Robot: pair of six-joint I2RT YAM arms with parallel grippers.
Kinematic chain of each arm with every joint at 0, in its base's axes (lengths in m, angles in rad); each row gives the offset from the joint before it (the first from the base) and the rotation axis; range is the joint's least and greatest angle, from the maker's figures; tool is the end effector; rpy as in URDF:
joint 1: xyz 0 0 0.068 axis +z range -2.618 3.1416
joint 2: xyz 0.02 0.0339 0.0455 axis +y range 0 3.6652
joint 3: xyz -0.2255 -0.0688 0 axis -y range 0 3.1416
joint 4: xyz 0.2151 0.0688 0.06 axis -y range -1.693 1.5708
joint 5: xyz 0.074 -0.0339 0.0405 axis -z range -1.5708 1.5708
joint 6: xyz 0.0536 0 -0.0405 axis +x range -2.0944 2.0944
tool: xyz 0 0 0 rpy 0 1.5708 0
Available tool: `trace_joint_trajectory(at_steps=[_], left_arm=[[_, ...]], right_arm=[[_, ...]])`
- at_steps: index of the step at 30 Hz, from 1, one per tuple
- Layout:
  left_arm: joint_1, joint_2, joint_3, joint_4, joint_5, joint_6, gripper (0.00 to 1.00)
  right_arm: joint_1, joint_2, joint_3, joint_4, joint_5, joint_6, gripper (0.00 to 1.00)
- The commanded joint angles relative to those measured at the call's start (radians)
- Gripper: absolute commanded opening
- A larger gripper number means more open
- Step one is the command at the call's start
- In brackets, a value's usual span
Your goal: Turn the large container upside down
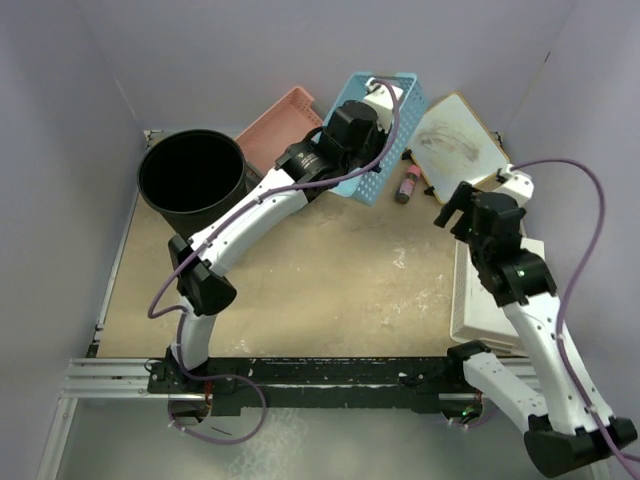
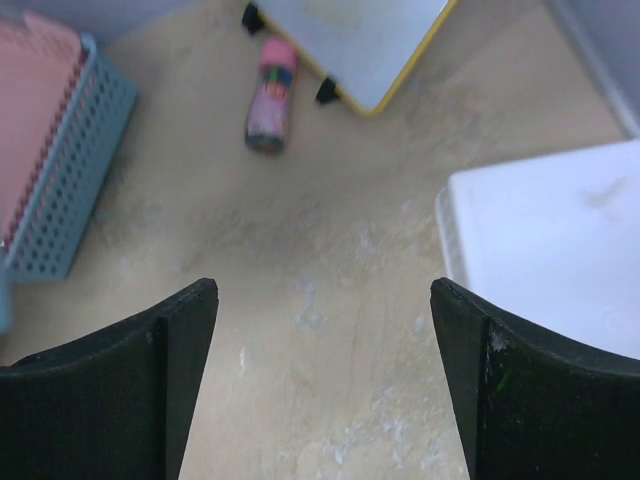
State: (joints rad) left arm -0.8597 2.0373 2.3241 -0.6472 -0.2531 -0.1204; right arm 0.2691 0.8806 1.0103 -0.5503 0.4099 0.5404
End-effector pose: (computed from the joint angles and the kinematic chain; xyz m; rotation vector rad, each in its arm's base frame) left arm 0.2899 -0.3159 0.3889 0.5399 1.8646 -0.4125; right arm 0.1931 0.0311 0.3244 0.5211 1.8860 0.1244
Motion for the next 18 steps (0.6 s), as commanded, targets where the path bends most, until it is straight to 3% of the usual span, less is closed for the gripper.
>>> trace_joint_trajectory(at_steps=[1, 5, 9, 13, 18], left_arm=[[0.016, -0.14, -0.123, 0.204, 0.155, -0.295, 0.0], [0.016, -0.198, -0.239, 0.37, 0.276, -0.533, 0.0], [0.016, -0.247, -0.49, 0.681, 0.433, -0.817, 0.0], [0.013, -0.279, -0.717, 1.049, 0.491, -1.072, 0.0], [0.01, -0.217, -0.868, 1.407, 0.571, -1.338, 0.0]], right_arm=[[0.0, -0.116, 0.08, -0.038, 0.258, -0.055, 0.89], [0.001, -0.184, 0.135, -0.028, 0.371, -0.097, 0.9], [-0.001, -0.183, 0.198, -0.062, 0.439, -0.139, 0.91], [-0.001, -0.19, 0.205, -0.06, 0.474, -0.171, 0.91], [0.0, -0.183, 0.198, -0.044, 0.46, -0.184, 0.91]])
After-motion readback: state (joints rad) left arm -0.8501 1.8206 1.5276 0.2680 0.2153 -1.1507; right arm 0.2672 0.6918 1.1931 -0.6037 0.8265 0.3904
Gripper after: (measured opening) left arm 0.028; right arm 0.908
